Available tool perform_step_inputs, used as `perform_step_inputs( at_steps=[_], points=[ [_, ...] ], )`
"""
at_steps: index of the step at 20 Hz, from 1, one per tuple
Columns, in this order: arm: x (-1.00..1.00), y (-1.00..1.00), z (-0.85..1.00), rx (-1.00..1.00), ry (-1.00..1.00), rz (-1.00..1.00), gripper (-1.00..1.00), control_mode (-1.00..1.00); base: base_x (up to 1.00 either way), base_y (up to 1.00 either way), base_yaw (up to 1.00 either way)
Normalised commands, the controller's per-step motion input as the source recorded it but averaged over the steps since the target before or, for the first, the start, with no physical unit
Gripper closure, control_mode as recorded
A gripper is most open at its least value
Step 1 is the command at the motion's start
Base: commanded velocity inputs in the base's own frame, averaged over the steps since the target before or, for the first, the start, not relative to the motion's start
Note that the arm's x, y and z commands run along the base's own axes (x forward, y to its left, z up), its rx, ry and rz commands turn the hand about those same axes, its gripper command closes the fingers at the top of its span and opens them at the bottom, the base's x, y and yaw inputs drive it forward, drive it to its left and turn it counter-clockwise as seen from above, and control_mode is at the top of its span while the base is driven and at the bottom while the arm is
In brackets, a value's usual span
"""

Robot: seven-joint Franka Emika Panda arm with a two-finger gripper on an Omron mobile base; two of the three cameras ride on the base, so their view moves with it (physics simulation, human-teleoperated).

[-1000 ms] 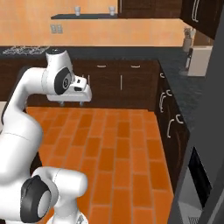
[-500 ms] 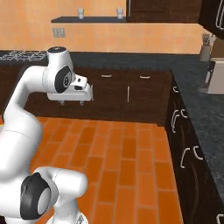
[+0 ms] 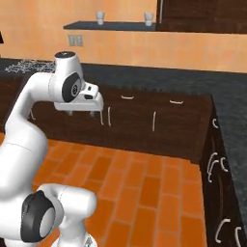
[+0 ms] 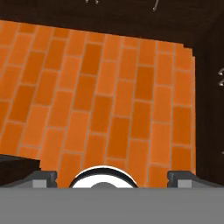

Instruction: Navigate to the dishwasher.

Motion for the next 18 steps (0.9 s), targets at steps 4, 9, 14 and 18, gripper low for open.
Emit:
perform_step_inputs(
  at_steps=[4,9,14,18],
  points=[
    [0.00,0.00,0.00,0.00,0.00,0.00,-1.00,1.00,0.47,-0.10,0.66],
    [0.00,0.00,0.00,0.00,0.00,0.00,-1.00,1.00,0.03,0.12,0.74],
    [0.00,0.00,0.00,0.00,0.00,0.00,-1.00,1.00,0.00,0.21,0.76],
    [0.00,0.00,0.00,0.00,0.00,0.00,-1.00,1.00,0.00,0.00,0.07]
  ],
)
